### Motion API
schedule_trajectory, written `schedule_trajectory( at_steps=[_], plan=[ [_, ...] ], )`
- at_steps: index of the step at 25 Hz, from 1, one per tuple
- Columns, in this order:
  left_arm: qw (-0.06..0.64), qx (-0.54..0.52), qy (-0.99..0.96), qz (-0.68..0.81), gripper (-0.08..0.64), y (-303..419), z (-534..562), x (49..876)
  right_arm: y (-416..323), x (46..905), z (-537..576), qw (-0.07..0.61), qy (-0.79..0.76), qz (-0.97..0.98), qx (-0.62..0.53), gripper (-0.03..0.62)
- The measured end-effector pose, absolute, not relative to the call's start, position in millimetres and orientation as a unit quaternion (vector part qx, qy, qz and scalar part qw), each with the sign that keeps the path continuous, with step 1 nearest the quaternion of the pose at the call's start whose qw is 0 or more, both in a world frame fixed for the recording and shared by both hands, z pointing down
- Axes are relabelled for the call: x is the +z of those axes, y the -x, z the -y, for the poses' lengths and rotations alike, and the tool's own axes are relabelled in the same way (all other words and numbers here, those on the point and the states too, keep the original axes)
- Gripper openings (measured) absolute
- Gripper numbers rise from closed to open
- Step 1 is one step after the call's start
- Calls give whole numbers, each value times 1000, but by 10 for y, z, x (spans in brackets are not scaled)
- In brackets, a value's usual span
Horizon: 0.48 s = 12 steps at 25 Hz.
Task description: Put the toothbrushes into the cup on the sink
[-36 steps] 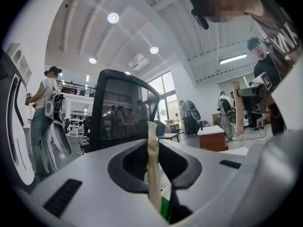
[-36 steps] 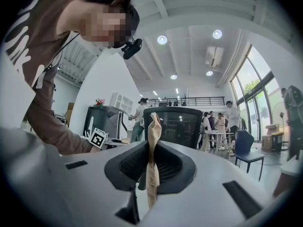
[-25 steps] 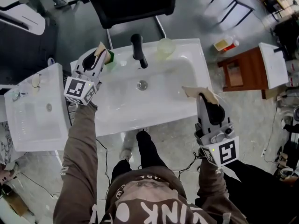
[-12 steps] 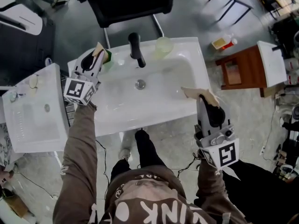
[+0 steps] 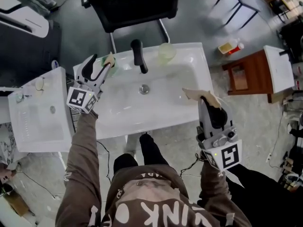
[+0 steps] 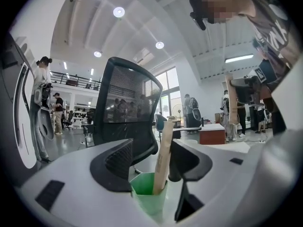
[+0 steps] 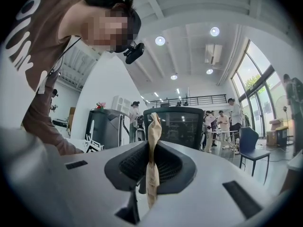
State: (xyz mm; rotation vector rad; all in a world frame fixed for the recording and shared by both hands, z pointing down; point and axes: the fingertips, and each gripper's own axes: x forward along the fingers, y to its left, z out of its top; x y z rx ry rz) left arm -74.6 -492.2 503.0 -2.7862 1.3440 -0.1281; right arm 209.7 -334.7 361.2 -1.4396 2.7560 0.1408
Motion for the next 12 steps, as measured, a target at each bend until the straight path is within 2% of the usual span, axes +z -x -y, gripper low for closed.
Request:
schedule_trajectory(
  at_steps=[12],
  plan=[
    [40, -20, 892, -450, 247, 913, 4211, 4396, -1907, 3716, 4320, 7, 439, -896, 74, 46]
  ],
)
